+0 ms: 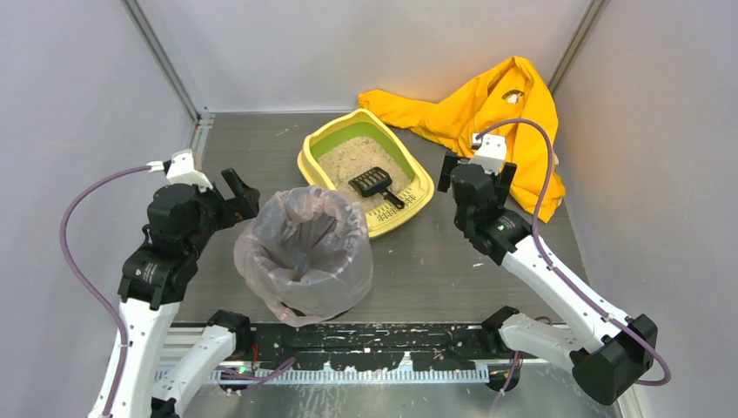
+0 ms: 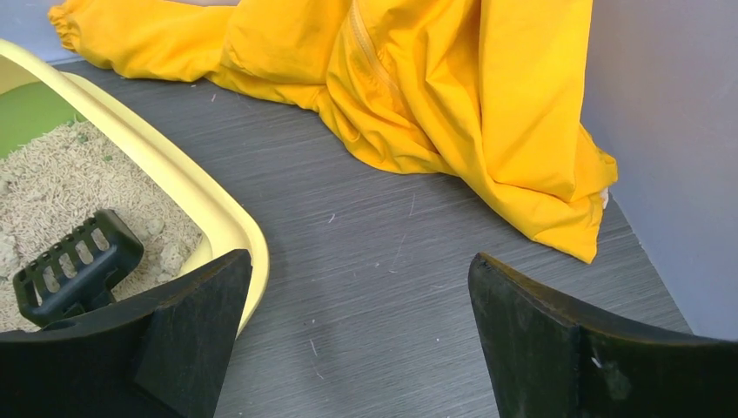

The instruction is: Clean the litter box

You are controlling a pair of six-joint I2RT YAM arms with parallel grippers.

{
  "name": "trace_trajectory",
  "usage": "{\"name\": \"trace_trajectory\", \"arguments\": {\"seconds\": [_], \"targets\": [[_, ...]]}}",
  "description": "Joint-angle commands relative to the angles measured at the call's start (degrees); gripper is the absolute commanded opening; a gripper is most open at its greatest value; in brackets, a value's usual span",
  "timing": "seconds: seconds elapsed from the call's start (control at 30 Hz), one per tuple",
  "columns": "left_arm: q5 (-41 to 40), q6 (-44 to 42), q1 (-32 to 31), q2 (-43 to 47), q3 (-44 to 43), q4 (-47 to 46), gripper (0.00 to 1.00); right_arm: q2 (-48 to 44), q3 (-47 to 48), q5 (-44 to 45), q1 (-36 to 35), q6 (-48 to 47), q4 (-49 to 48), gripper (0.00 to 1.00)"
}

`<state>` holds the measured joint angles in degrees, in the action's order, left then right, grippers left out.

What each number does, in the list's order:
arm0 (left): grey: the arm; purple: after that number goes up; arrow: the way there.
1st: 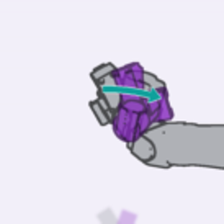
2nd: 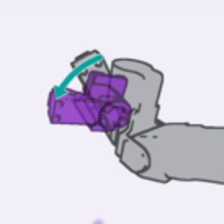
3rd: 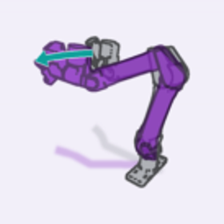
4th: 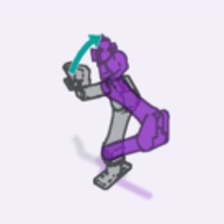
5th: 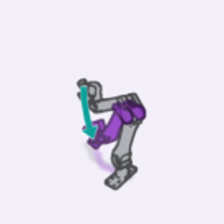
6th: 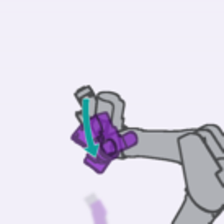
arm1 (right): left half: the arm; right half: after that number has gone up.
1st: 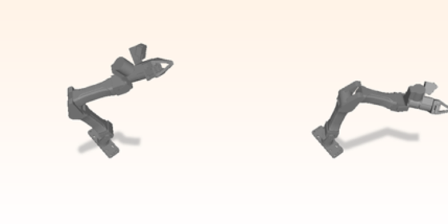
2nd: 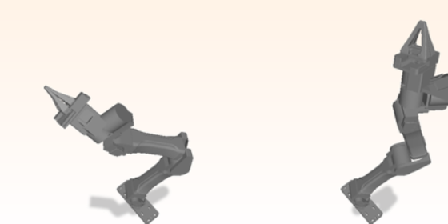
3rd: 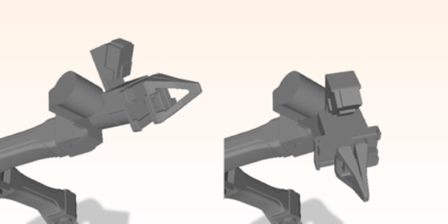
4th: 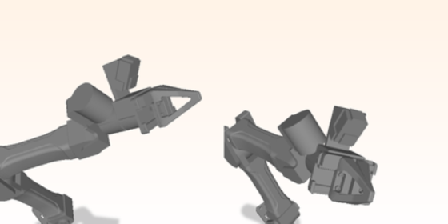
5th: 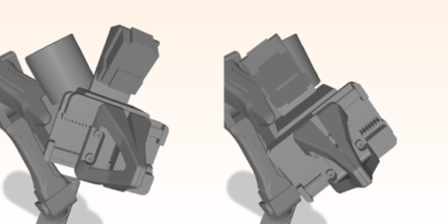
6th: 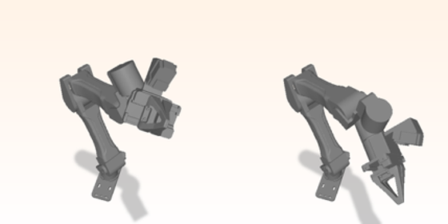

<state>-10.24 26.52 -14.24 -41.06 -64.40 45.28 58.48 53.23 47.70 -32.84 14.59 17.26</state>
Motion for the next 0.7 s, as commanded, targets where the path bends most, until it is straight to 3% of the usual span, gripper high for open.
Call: {"name": "trace_trajectory", "arguments": {"seconds": [0.0, 0.27, 0.43, 0.67], "targets": [[3.5, -3.6, -0.1, 0.7, -1.7, -2.0, 1.0, -1.1, 0.4, -0.4, -0.1, 1.8, -1.2, 1.0], [15.7, -9.4, -0.2, -3.1, -4.5, 2.1, 0.91, -0.6, 0.1, -1.4, -0.1, 2.7, -0.7, 1.0], [26.2, -13.1, -0.2, -4.3, -5.0, 4.0, 0.75, -0.6, -0.1, -2.2, -0.1, 3.0, -0.4, 1.0], [24.7, -15.5, -0.3, -5.3, -4.8, 7.7, 0.66, -0.8, -0.2, -3.8, -0.1, 3.6, 0.5, 1.0]]}}
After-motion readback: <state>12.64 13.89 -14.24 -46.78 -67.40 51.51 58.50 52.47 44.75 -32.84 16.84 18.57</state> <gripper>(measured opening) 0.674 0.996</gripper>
